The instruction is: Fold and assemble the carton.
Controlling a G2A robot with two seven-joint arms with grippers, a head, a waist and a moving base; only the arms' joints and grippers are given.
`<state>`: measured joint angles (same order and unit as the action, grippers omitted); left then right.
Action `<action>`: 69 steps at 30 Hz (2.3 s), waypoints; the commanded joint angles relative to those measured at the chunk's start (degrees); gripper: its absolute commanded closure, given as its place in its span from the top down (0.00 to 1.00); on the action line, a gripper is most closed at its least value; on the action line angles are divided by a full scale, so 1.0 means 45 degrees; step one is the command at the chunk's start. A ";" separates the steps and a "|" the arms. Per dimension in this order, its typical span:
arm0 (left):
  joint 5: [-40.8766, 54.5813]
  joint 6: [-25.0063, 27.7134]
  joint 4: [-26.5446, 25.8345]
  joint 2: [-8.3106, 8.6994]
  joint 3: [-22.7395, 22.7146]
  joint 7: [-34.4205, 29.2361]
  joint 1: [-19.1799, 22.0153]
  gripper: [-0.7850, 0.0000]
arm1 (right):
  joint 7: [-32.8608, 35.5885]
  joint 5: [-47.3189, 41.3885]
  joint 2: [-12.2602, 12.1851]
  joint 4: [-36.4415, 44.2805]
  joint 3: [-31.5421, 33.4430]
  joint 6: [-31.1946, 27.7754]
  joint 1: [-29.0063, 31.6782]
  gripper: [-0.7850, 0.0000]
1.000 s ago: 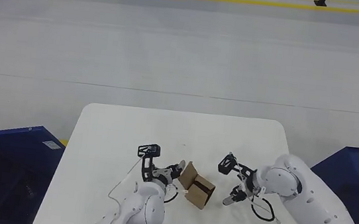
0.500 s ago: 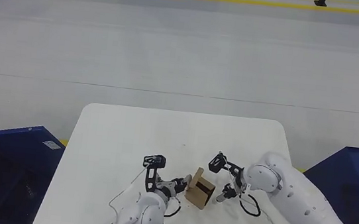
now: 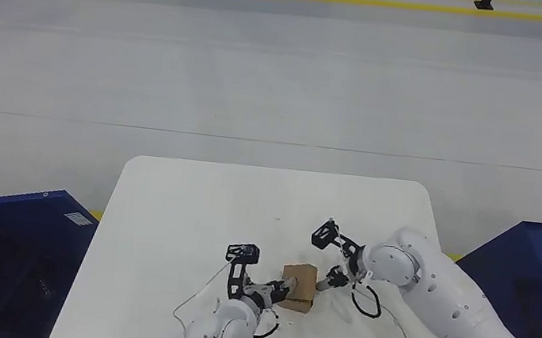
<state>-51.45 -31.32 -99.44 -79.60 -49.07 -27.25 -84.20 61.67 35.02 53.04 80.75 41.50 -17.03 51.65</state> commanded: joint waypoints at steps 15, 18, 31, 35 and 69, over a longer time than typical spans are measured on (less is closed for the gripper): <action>0.0124 -0.0099 0.0735 -0.0251 0.0311 0.0404 0.0353 1.00 | 0.0554 -0.4782 -0.0471 -0.1406 0.2290 -0.2664 0.0548 1.00; 0.0118 -0.0078 0.0725 -0.0258 0.0252 0.0394 0.0339 1.00 | 0.1199 -0.5831 -0.0621 -0.1551 0.2730 -0.3094 0.0679 1.00; 0.0057 0.0025 0.0795 -0.0327 0.0195 0.0372 0.0364 1.00 | 0.0475 -0.3985 -0.0393 -0.1227 0.1899 -0.1706 0.0582 1.00; 0.0074 0.0021 0.0772 -0.0341 0.0142 0.0393 0.0318 1.00 | 0.0343 -0.3826 -0.0282 -0.1363 0.1672 -0.1613 0.0428 1.00; 0.0029 0.0204 0.1047 -0.0480 -0.0030 0.0092 0.0383 1.00 | -0.0001 -0.3302 0.0583 -0.2459 0.0268 -0.1470 -0.0671 1.00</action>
<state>-51.33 -30.43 -94.78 -81.75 -49.17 -26.79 -82.52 61.65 20.18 55.56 69.86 42.83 -23.71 48.75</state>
